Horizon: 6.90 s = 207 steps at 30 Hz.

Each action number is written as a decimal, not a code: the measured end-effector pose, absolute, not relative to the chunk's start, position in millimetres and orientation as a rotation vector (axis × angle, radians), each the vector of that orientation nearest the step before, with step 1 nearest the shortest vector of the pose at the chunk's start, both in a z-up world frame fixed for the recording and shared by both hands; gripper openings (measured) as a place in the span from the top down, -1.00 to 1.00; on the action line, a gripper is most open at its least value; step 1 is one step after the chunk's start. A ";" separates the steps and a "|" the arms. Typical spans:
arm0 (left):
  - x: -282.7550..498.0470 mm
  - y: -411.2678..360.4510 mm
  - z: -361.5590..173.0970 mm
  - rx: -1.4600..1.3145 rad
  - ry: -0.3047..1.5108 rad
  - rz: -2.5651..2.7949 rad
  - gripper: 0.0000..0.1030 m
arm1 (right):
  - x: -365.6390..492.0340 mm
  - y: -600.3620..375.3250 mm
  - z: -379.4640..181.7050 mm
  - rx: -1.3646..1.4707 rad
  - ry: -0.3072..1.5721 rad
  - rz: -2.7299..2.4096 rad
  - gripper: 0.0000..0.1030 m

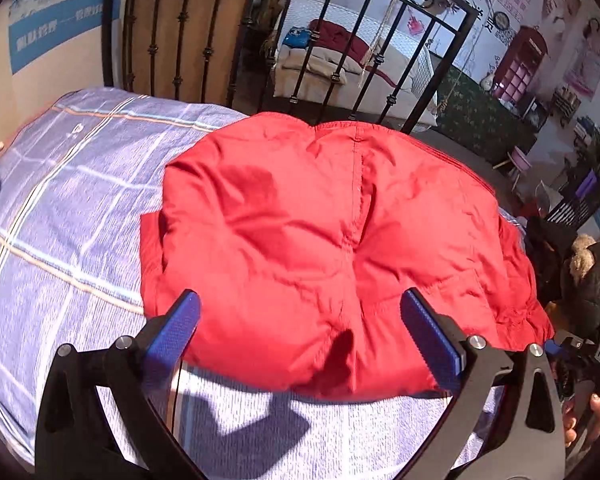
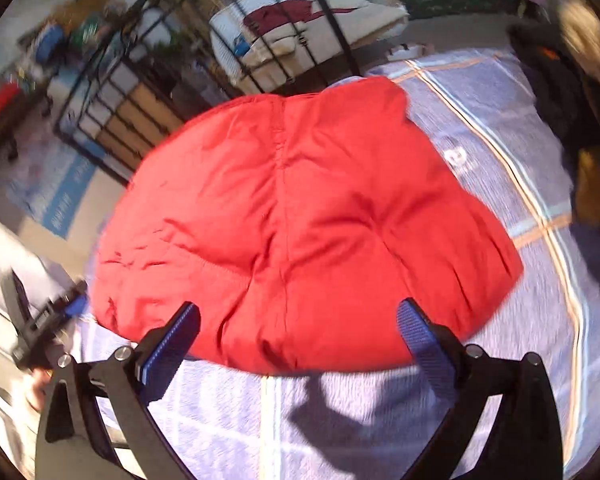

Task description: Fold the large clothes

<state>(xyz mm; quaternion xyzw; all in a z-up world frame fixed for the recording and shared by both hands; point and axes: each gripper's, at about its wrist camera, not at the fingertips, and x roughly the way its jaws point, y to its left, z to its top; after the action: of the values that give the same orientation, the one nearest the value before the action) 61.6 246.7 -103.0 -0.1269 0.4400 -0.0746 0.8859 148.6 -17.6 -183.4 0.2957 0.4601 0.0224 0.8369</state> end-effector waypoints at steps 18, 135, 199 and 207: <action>24.0 325.4 -183.5 -0.928 0.905 -0.096 -0.91 | 117.7 -44.0 -273.9 1.292 0.888 0.116 -0.90; 116.2 486.6 44.4 -0.436 0.840 0.187 0.44 | 471.2 190.9 -23.1 0.178 1.286 0.873 0.49; 131.6 573.6 -152.7 -0.442 1.083 0.709 -0.92 | 544.3 536.3 -274.2 -0.464 1.415 0.725 -0.93; 134.6 571.0 -150.2 -0.440 1.098 0.703 -0.92 | 541.7 555.8 -285.2 -0.508 1.463 0.666 -0.93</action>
<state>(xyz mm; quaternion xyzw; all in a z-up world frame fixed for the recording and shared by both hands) 134.6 571.0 -150.2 -0.2032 0.5066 0.3244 0.7725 541.7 555.8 -285.2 -0.2249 0.6478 0.2951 0.6654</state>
